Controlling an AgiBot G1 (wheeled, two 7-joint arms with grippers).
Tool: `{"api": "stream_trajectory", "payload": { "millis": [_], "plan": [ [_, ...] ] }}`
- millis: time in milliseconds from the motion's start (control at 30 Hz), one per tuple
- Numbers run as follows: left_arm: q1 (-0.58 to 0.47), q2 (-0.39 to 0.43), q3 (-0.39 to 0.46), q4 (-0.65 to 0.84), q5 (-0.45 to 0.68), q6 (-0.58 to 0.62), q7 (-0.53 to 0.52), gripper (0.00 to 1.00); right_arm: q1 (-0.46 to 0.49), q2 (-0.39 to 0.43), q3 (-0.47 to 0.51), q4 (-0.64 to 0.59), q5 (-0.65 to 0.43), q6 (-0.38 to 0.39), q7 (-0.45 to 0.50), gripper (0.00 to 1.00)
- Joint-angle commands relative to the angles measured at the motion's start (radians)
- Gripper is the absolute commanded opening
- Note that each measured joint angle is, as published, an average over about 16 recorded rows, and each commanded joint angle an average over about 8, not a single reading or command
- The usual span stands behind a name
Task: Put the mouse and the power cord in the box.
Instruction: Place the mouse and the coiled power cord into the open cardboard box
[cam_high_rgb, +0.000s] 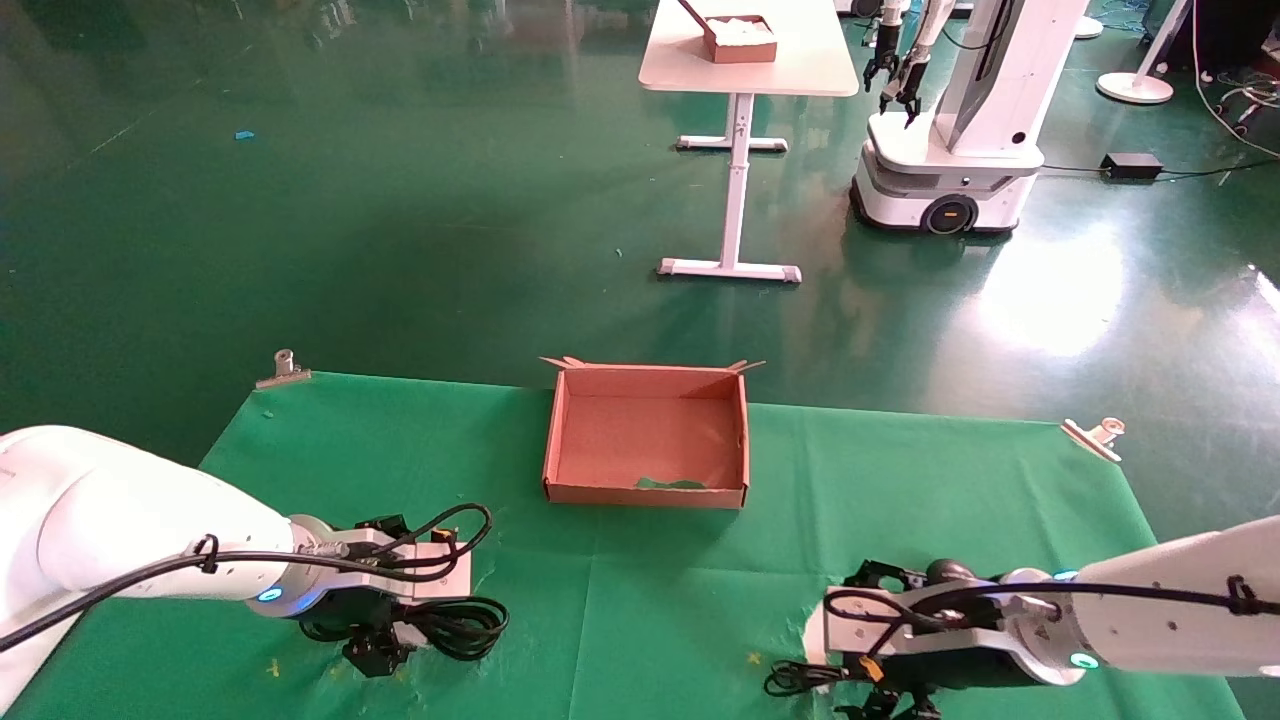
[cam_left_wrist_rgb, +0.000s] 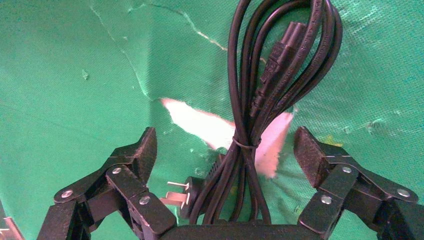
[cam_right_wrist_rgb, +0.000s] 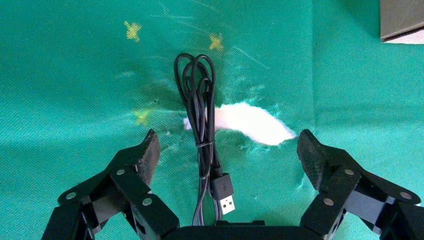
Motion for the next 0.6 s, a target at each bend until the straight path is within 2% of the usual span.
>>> {"api": "stream_trajectory", "payload": {
  "millis": [33,600],
  "plan": [
    [0.000,0.000,0.000,0.000,0.000,0.000,0.000,0.00,-0.001,0.002,0.001,0.003,0.003,-0.001,0.000,0.00],
    [0.000,0.000,0.000,0.000,0.000,0.000,0.000,0.00,-0.010,0.020,0.009,0.003,0.013,0.005,-0.016,0.00]
  ]
}}
